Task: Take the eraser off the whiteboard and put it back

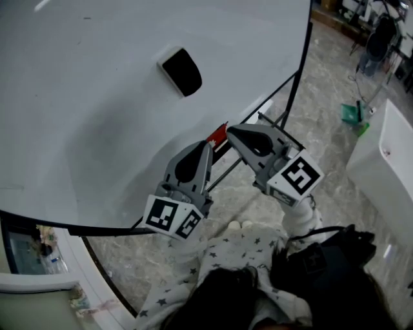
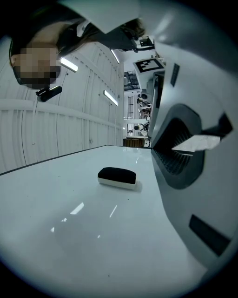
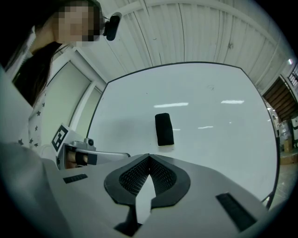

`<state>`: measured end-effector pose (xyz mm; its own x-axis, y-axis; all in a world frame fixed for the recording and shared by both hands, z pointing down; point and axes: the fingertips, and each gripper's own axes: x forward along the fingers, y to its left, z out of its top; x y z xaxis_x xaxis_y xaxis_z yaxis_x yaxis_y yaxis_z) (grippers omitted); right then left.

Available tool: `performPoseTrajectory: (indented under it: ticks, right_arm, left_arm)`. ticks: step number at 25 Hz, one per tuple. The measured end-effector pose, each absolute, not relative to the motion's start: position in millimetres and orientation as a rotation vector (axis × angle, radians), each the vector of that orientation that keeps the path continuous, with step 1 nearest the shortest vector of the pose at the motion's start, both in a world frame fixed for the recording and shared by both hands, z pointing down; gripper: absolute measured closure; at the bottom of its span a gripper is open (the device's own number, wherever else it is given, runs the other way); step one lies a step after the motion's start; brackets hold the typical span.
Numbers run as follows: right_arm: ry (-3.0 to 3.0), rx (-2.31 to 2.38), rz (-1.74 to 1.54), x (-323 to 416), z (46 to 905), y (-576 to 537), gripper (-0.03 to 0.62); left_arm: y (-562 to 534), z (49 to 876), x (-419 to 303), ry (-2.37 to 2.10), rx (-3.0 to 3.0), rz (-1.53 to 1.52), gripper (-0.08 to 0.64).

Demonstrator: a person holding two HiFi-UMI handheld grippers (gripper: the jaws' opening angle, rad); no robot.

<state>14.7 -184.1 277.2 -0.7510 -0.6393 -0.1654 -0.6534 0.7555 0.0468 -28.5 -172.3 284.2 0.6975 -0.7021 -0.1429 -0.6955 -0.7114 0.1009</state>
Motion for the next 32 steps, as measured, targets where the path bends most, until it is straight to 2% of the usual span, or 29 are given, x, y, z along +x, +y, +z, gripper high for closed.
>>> performPoseTrajectory:
  ticks: [32]
  right_arm:
    - [2.871, -1.022, 0.096, -1, 295, -209, 0.584]
  left_arm:
    - [-193, 292, -43, -1.18, 2.839, -0.267, 0.56]
